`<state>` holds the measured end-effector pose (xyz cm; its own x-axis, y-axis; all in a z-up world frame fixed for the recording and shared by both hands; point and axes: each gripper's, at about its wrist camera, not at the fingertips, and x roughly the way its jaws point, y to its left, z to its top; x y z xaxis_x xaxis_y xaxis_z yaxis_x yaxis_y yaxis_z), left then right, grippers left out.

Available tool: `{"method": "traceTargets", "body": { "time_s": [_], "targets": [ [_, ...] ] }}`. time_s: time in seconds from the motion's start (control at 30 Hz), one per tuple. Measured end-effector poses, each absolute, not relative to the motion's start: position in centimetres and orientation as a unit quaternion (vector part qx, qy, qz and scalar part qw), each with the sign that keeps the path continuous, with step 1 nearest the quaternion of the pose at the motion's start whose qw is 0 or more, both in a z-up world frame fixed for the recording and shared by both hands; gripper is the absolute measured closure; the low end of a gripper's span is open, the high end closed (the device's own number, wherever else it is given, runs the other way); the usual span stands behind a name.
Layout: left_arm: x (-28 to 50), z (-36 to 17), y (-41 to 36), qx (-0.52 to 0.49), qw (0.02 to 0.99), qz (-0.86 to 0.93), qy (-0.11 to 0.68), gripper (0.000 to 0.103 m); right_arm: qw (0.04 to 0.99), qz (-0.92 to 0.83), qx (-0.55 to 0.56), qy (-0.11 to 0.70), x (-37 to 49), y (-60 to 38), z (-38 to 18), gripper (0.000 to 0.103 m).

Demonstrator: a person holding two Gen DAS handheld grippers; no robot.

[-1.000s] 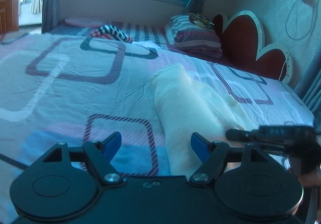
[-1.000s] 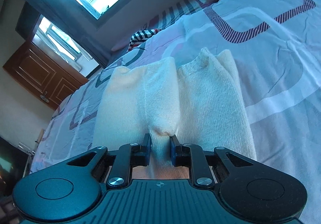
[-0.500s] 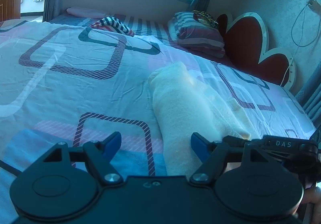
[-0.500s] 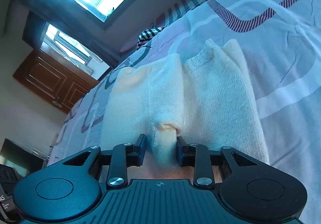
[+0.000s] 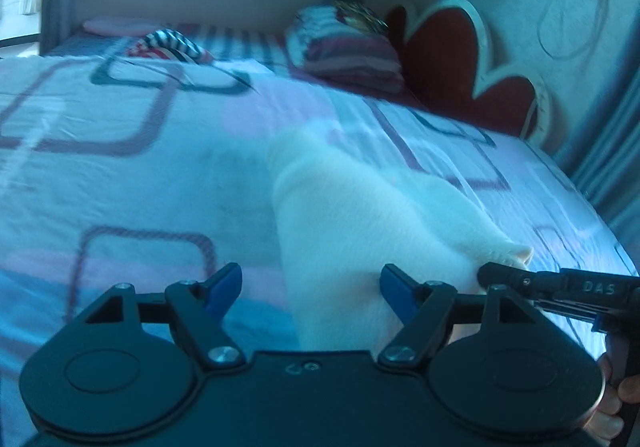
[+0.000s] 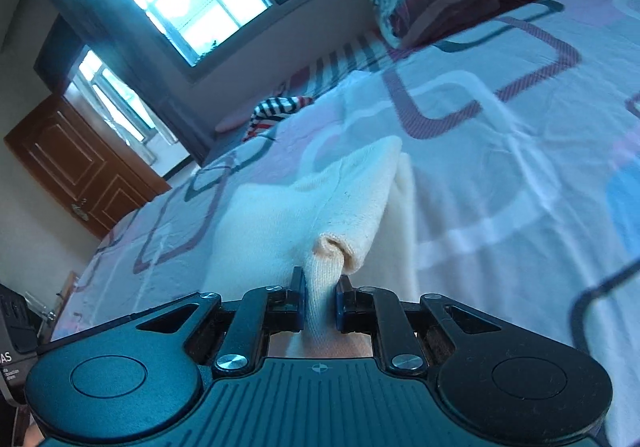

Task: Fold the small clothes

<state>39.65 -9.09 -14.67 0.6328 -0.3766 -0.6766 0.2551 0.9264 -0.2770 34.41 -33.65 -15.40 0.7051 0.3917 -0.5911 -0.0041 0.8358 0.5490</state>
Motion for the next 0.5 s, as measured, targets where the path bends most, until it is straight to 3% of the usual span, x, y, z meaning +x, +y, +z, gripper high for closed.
{"method": "traceTargets", "body": {
  "time_s": [0.13,0.37,0.5],
  "targets": [
    [39.4,-16.3,-10.2,-0.062,0.882,-0.189,0.426,0.028,0.864,0.097,0.291,0.400,34.8,-34.6,-17.5,0.090],
    [39.0,-17.4,-9.1,-0.085,0.866,-0.191,0.454,0.026,0.857,0.110,0.288,0.412,32.7,-35.5,-16.7,0.075],
    [38.0,-17.5,-9.2,-0.078,0.867,-0.194,0.452,0.026,0.848,0.109,0.294,0.428,30.4,-35.6,-17.0,0.073]
  ]
}}
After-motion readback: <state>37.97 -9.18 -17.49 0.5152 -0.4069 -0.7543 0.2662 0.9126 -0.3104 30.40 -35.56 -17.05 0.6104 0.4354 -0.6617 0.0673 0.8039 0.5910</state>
